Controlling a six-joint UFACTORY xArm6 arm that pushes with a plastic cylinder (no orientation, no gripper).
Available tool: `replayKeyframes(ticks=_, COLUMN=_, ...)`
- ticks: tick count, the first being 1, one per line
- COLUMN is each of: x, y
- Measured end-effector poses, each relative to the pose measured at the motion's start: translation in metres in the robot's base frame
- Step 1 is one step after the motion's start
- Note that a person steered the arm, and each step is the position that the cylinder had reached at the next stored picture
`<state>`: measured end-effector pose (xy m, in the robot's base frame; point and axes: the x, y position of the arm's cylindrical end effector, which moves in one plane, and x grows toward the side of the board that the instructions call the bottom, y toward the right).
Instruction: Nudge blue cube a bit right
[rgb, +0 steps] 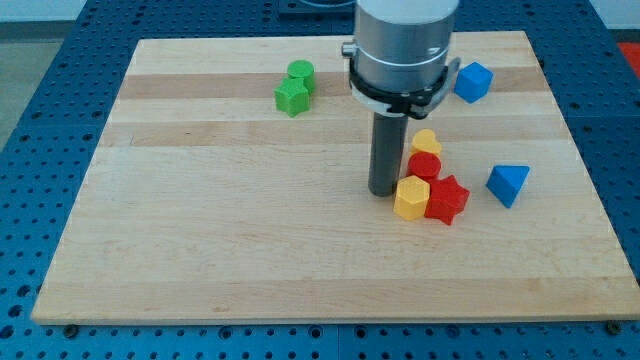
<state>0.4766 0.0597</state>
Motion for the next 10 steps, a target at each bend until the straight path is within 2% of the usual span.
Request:
replayKeyframes(ticks=2, x=-0.02, y=-0.005)
replayKeyframes(ticks=4, x=-0.106, y=-0.007)
replayKeyframes(ticks=5, x=-0.114, y=0.045)
replayKeyframes(ticks=8, x=-0.039, y=0.058)
replayKeyframes(ticks=10, x=-0.007, y=0.058)
